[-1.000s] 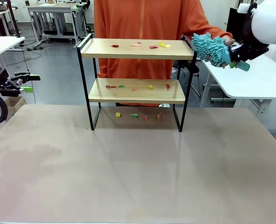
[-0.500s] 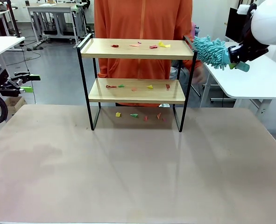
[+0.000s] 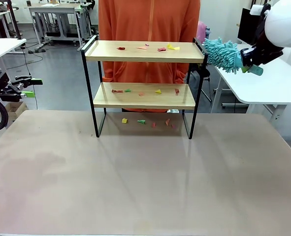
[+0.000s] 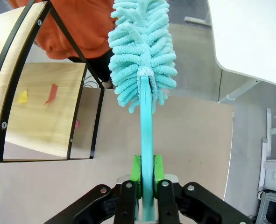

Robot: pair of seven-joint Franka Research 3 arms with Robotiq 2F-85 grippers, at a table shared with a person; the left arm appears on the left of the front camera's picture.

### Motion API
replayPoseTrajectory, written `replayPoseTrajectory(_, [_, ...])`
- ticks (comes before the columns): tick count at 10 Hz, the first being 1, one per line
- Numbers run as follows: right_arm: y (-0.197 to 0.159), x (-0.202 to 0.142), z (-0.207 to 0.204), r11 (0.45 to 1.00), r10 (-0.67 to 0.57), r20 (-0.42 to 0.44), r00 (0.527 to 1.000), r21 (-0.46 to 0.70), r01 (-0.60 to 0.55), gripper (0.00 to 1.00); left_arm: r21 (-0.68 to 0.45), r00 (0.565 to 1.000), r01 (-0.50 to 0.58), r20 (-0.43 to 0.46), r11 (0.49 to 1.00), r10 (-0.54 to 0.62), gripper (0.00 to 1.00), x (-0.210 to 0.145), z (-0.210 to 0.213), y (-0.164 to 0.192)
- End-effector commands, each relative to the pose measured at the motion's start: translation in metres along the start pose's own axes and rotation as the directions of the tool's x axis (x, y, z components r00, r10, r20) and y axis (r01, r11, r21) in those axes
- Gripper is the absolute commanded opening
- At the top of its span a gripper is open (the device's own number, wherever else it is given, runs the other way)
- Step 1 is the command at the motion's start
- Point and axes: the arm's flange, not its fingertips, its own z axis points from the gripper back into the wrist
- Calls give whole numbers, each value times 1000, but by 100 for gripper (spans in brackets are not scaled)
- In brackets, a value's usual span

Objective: Clean the shelf.
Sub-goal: Clean the specific section of the Shelf indicated by the human with the Duster.

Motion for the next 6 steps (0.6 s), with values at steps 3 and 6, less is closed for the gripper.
replayPoseTrajectory(3, [-1, 2, 2, 1000, 11, 8, 1000, -2, -11, 0, -9, 1000, -1, -9, 1000, 1, 100, 3, -2, -2])
replayPoseTrajectory(6, [-39, -12, 22, 995, 96, -15, 995, -9, -96, 13, -9, 1000, -1, -9, 1000, 1, 100, 3, -2, -2])
